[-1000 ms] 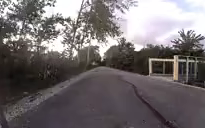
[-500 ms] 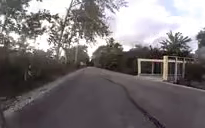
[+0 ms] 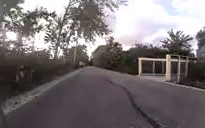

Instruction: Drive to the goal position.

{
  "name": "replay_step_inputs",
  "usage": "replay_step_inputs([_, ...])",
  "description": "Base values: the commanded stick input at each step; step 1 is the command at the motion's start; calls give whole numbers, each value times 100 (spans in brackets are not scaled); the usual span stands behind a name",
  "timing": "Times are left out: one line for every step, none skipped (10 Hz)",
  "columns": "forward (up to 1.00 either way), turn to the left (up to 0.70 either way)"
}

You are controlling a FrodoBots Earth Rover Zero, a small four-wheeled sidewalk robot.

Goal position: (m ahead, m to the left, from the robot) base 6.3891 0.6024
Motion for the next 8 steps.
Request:
replay_step_inputs([70, 20])
replay_step_inputs([70, 0])
replay_step_inputs([70, 0])
replay_step_inputs([70, 0])
replay_step_inputs([70, 0])
replay_step_inputs([70, 0])
replay_step_inputs([70, 0])
replay_step_inputs([70, 0])
